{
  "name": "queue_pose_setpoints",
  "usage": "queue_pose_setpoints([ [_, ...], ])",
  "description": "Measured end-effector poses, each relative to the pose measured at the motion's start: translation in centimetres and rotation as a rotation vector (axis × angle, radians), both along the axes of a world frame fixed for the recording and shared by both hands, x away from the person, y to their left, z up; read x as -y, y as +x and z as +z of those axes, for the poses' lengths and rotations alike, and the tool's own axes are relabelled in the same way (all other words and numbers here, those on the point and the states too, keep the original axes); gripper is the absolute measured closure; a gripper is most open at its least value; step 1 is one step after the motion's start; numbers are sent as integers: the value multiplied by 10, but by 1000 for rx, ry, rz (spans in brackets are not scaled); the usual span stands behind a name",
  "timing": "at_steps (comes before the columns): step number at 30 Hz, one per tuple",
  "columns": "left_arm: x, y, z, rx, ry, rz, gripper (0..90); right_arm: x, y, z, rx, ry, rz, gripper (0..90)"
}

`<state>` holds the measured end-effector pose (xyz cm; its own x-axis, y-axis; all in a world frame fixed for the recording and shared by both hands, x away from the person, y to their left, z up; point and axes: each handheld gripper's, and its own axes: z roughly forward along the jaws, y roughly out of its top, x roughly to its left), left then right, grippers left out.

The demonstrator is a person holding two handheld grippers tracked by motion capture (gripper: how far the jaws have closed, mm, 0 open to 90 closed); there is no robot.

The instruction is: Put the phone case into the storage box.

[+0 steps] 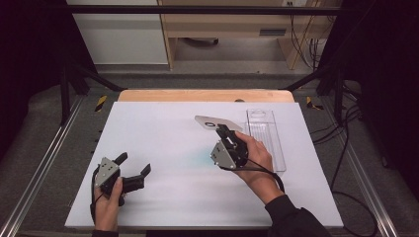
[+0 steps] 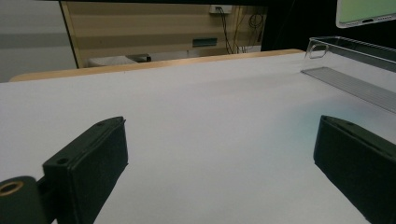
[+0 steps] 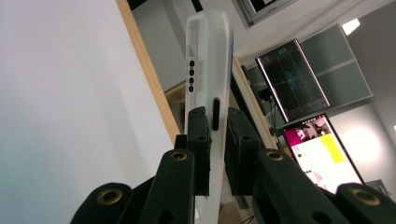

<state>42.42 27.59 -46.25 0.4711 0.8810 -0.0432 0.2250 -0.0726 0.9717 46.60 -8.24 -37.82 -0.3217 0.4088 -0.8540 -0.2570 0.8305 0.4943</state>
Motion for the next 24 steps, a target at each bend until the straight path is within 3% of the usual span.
queue_pose_setpoints([
  [13, -3, 0, -1, -5, -7, 10, 27, 34, 21, 26, -61, 191, -55, 818],
  [24, -4, 1, -1, -11, -18, 6, 27, 65, 33, 34, -117, 331, -98, 818],
])
